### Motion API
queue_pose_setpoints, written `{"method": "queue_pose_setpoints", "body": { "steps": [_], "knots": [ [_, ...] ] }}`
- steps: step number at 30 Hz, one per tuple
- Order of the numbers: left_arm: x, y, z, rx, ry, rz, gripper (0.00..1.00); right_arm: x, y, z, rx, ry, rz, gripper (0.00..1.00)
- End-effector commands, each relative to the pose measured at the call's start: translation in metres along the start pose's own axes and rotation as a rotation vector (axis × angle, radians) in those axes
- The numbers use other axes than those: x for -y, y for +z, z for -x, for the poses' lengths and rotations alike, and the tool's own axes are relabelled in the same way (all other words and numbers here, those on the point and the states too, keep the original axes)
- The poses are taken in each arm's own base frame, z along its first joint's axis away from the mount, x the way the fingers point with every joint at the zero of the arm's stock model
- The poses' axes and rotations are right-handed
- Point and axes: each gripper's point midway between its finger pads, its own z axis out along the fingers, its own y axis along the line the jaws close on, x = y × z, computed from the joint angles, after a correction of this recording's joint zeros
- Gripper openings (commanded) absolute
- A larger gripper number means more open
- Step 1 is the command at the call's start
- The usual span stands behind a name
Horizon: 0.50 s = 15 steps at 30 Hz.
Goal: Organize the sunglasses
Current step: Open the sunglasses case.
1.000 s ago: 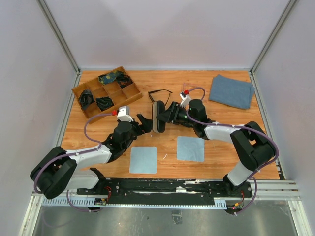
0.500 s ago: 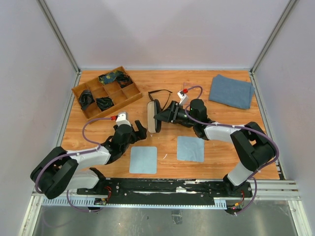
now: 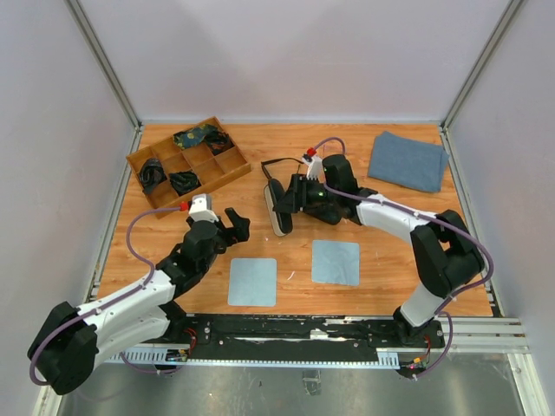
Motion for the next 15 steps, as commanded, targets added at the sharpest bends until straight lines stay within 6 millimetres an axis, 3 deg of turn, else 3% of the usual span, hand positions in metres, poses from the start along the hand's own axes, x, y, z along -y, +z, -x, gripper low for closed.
{"method": "queue_pose_setpoints", "body": {
  "steps": [1, 10, 15],
  "knots": [
    [0.000, -0.004, 0.015, 0.026, 0.016, 0.017, 0.99, 0.027, -0.002, -0.012, -0.146, -0.023, -0.050, 0.01],
    [0.000, -0.006, 0.018, 0.032, 0.026, 0.015, 0.99, 0.039, 0.009, -0.022, -0.324, -0.045, -0.033, 0.03],
    [0.001, -0.006, 0.020, 0.037, 0.024, 0.011, 0.99, 0.047, 0.012, -0.028, -0.355, -0.039, -0.040, 0.17]
  ]
}}
